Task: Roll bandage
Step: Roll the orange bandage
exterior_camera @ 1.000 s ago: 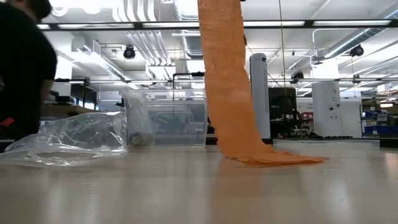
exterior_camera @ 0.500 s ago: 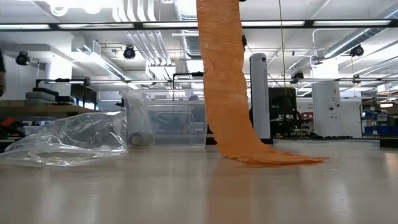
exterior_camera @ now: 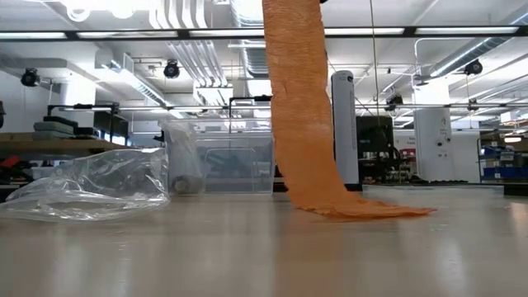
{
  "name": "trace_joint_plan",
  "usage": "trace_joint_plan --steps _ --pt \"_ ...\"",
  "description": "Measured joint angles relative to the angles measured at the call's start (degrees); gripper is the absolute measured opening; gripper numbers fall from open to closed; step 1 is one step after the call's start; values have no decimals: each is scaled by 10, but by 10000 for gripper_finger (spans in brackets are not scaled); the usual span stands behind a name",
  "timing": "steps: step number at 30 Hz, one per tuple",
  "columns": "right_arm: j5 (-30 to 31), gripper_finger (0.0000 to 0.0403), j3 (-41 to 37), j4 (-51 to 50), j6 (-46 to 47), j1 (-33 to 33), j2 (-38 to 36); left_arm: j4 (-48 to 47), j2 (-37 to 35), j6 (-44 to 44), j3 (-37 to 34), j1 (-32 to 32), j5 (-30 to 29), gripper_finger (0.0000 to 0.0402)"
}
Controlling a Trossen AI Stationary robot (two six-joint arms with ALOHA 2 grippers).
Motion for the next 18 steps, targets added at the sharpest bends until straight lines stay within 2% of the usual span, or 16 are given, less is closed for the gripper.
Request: trace_joint_plan --steps 7,14,16,18 --pt "-5 113 0 -3 -51 0 1 -44 -7 -155 0 0 -4 137" --pt "-10 110 0 1 -154 1 0 -55 -10 -288 0 4 14 201" --pt "-7 110 0 1 -186 1 0 -50 -10 -321 0 10 42 217" --pt "-5 109 0 1 -210 1 0 -40 -10 -352 0 19 101 231"
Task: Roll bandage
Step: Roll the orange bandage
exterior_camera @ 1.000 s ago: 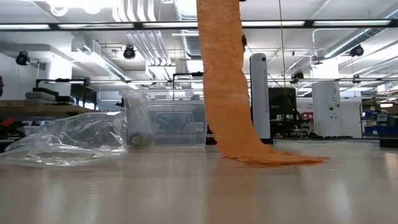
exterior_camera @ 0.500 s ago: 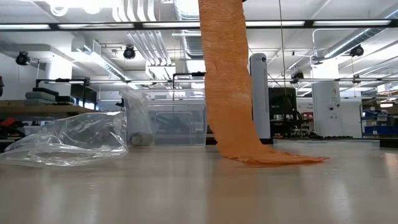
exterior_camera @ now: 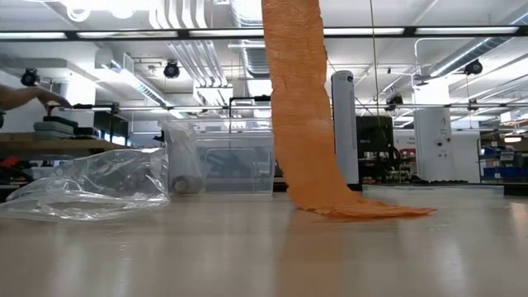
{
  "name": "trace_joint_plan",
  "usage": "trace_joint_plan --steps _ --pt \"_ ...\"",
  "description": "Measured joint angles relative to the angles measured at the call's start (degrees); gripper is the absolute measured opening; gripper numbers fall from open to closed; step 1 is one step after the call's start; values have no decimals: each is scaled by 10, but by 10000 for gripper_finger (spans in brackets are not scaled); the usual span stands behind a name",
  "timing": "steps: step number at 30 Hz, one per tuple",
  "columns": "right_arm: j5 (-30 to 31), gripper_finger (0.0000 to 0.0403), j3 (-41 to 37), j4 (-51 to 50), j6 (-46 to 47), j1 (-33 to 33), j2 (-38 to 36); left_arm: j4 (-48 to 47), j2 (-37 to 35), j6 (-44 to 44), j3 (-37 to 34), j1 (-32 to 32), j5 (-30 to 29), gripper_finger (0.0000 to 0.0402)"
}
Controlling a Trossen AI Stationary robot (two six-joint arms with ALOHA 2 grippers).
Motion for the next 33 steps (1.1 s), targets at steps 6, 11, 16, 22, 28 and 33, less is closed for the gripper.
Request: trace_joint_plan --steps 6,11,16,22,28,33 --pt "1 104 0 1 -25 1 0 15 0 -41 0 14 71 251" --pt "4 105 0 1 -28 0 0 40 2 -62 0 17 67 239" --pt "5 95 0 -1 -30 0 0 41 3 -72 0 17 52 221" --pt "7 93 -1 -3 -35 0 0 44 4 -80 0 19 33 183" --pt "7 96 -1 -2 -20 0 0 39 4 -45 0 20 31 124" --pt "7 104 -1 -1 12 0 0 39 4 -6 0 20 31 73"
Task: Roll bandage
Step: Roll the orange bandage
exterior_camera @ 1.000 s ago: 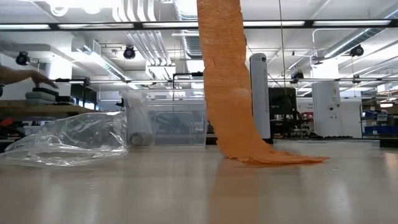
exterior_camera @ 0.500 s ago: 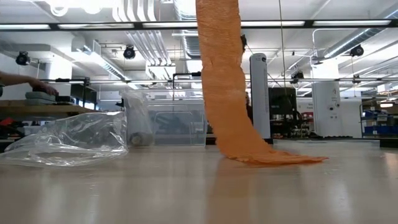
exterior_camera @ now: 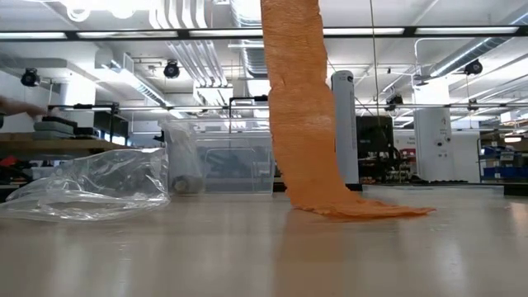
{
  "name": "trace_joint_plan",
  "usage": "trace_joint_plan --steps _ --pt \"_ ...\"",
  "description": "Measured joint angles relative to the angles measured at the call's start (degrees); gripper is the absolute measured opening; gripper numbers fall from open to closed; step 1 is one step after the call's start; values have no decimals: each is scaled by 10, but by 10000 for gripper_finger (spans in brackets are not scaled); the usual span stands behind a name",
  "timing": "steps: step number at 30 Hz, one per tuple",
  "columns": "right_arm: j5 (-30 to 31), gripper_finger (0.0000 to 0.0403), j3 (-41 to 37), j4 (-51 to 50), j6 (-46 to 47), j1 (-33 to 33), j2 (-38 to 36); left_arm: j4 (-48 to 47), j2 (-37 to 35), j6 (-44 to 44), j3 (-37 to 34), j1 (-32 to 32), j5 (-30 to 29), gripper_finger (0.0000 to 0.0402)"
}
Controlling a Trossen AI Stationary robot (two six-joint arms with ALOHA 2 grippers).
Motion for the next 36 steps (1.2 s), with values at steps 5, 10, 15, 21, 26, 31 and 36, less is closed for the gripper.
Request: trace_joint_plan --steps 5,10,15,21,26,31,36 --pt "-1 130 0 1 117 0 0 -1 0 38 0 0 0 49" --pt "-2 178 0 3 205 0 -1 9 -5 69 0 -4 -1 50" --pt "-3 215 0 1 236 0 0 10 -6 104 0 -11 -5 50" --pt "-2 231 0 1 238 0 0 -9 -6 146 0 -12 -23 50" --pt "0 225 0 -2 237 -1 0 -29 -7 193 0 -12 -51 51" --pt "0 220 0 -3 225 0 0 -33 -10 199 0 -12 -49 51" --pt "-2 226 0 -4 224 0 0 -44 -16 204 0 -12 -45 51"
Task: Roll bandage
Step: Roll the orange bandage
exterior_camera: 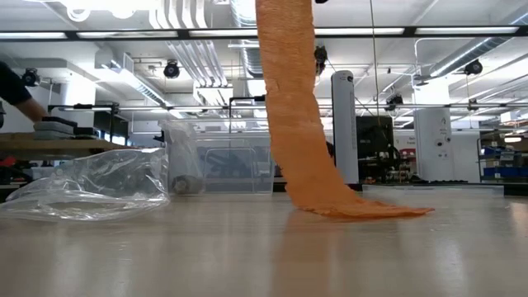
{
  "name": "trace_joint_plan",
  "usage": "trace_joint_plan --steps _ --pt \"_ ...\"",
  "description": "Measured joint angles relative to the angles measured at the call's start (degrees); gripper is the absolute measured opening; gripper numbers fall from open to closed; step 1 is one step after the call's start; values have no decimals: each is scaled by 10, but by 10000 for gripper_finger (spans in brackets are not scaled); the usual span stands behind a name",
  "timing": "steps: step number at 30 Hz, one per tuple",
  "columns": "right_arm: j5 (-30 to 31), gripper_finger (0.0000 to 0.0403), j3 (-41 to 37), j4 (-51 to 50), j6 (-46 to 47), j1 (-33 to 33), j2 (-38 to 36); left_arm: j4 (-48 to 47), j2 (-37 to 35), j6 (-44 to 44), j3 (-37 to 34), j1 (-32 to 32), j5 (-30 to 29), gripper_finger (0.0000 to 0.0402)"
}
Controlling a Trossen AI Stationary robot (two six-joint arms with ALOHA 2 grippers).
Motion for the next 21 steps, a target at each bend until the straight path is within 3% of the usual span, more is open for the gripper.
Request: trace_joint_plan --steps 8,14,21 --pt "0 224 0 -8 8 0 0 -11 -2 44 0 0 1 51" --pt "1 221 0 -33 -54 0 1 -37 -3 93 0 0 -7 51" --pt "-12 253 -4 -27 -107 -32 1 -63 -4 135 0 0 -35 51"
